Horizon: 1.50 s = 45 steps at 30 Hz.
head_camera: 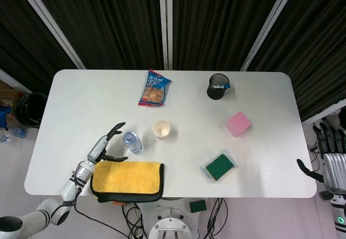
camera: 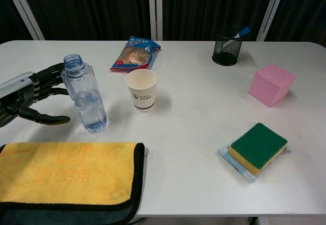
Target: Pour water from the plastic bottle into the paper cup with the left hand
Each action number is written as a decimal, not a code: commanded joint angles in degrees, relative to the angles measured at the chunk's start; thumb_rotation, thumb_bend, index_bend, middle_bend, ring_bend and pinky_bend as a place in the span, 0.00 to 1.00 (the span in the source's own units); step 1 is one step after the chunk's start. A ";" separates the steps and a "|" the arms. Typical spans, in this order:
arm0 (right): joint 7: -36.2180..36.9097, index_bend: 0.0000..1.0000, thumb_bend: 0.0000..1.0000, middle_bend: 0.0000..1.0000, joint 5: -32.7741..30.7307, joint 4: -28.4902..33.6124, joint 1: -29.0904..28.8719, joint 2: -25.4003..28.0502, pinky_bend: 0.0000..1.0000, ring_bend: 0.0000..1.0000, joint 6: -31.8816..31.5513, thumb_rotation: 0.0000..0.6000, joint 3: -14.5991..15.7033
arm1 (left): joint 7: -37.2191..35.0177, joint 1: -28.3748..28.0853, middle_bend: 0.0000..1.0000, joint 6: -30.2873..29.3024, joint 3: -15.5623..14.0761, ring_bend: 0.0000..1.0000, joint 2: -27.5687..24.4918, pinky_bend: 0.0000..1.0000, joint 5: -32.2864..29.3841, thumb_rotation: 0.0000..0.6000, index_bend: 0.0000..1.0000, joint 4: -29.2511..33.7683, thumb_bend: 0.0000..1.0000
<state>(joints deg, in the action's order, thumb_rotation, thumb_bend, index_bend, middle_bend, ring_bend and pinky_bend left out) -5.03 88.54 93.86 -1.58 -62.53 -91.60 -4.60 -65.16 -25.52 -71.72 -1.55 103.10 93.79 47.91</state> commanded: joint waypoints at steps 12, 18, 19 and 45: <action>0.89 0.00 0.19 0.00 -0.45 -1.05 -0.01 -0.34 0.00 0.00 0.44 0.82 -0.12 | -5.85 -1.64 0.15 0.51 -0.10 0.08 0.26 0.16 -0.73 1.00 0.09 2.13 0.00; 1.12 0.00 0.20 0.00 -0.69 -1.42 -0.02 -0.46 0.00 0.00 0.65 0.82 -0.17 | -5.78 -2.54 0.20 0.85 0.72 0.10 1.16 0.17 -1.43 1.00 0.14 2.93 0.00; 1.13 0.00 0.19 0.00 -0.72 -1.46 -0.05 -0.47 0.00 0.00 0.72 0.82 -0.19 | -5.80 -2.65 0.21 0.92 0.81 0.11 1.32 0.17 -1.53 1.00 0.15 2.98 0.00; 2.02 0.00 0.20 0.00 -1.73 -2.56 -0.15 -0.57 0.00 0.00 1.59 0.82 -0.43 | -5.50 -4.16 0.49 2.26 2.72 0.26 4.38 0.27 -4.06 1.00 0.50 2.73 0.26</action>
<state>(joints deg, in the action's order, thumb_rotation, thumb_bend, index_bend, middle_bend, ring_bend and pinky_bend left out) -3.03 86.83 91.32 -1.74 -63.10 -90.03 -5.03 -70.62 -29.66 -69.49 1.21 107.46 89.71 50.62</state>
